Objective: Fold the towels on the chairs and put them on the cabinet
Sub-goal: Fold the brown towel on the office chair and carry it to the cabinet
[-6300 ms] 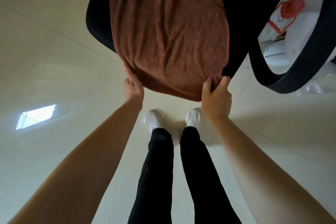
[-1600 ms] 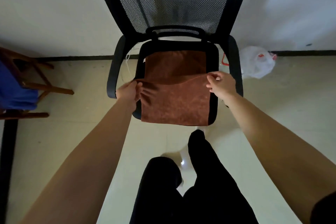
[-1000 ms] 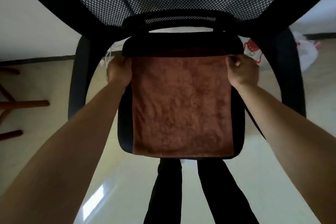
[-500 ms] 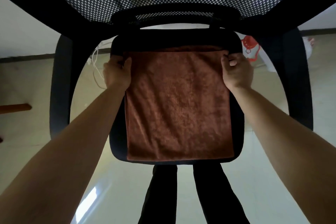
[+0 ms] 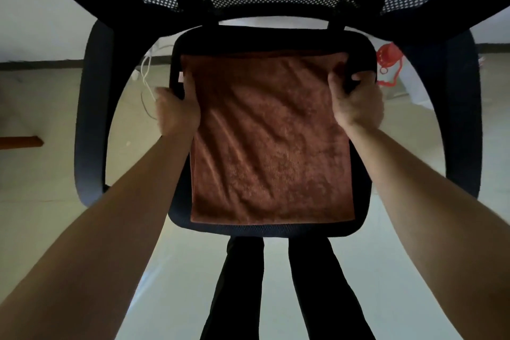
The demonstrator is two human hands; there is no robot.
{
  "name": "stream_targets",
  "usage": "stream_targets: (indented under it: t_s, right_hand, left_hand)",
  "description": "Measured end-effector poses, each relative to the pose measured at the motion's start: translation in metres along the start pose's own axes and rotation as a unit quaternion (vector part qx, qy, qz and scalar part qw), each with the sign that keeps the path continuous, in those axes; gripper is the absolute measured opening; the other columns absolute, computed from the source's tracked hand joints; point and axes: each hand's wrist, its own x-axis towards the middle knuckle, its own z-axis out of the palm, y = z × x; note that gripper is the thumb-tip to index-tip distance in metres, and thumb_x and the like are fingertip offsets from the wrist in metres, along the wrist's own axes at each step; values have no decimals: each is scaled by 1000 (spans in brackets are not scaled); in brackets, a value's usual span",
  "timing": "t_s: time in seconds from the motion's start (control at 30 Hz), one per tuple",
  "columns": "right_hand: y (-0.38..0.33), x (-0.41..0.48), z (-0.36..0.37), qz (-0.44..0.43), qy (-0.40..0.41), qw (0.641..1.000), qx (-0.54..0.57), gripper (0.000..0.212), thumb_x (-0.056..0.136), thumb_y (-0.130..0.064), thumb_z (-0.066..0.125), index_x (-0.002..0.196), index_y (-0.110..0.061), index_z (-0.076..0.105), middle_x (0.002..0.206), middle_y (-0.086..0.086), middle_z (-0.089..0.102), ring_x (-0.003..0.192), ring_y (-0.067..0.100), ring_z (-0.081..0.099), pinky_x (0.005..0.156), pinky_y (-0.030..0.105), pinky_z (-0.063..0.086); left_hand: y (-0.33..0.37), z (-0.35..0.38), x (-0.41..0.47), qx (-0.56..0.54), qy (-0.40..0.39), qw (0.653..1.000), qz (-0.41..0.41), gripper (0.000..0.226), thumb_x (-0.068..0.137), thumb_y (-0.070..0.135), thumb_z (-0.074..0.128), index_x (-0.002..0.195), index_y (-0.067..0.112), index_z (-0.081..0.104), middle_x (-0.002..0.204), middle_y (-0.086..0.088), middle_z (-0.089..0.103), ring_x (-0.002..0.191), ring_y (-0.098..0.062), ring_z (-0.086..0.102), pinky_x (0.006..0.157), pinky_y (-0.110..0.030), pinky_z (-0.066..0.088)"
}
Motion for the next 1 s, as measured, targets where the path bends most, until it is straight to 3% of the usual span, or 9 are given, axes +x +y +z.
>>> stream_targets:
  t_s: [0.1, 0.23, 0.37, 0.5, 0.77, 1.0]
  right_hand:
    - [27, -48, 1, 3, 7, 1000, -23, 59, 91, -67, 47, 117, -14, 55, 109, 8, 67, 97, 33, 66, 73, 32, 41]
    - [58, -111, 3, 31, -27, 998, -46, 67, 91, -70, 29, 105, -9, 55, 98, 15, 67, 88, 38, 65, 70, 38, 40]
    - [84, -151, 2, 41, -72, 990, -112, 61, 98, -64, 30, 101, -8, 53, 97, 17, 68, 88, 41, 66, 70, 42, 46]
    - [106, -157, -1, 38, -94, 986, -131, 58, 101, -61, 25, 102, -8, 50, 90, 19, 67, 85, 42, 67, 63, 37, 39]
    - [117, -132, -10, -8, -102, 984, -147, 58, 101, -63, 25, 103, -10, 50, 92, 18, 67, 88, 41, 66, 63, 37, 36]
    - [142, -100, -32, -57, -125, 978, -158, 65, 97, -68, 30, 112, -9, 52, 100, 17, 69, 92, 39, 67, 62, 37, 42]
  left_hand:
    - [-36, -3, -50, 68, 9, 997, 20, 54, 96, 61, 39, 112, 10, 48, 106, -12, 64, 92, -34, 62, 70, -37, 44]
    - [-87, 0, -119, 125, -1, 991, 36, 49, 99, 54, 35, 106, 6, 46, 105, -23, 64, 95, -44, 62, 72, -47, 48]
    - [-123, -1, -166, 133, -18, 991, -10, 45, 102, 47, 33, 100, 4, 44, 101, -23, 63, 95, -44, 60, 68, -45, 44]
    - [-137, -4, -181, 95, -34, 994, -37, 43, 105, 42, 29, 100, 2, 45, 99, -25, 63, 88, -46, 60, 62, -40, 37]
    - [-146, 8, -202, 18, -13, 995, -94, 44, 106, 38, 32, 107, -4, 47, 104, -29, 61, 95, -46, 57, 68, -36, 32]
    - [-145, 31, -253, -50, -22, 987, -154, 39, 105, 40, 36, 100, 3, 45, 105, -23, 59, 97, -39, 55, 71, -34, 32]
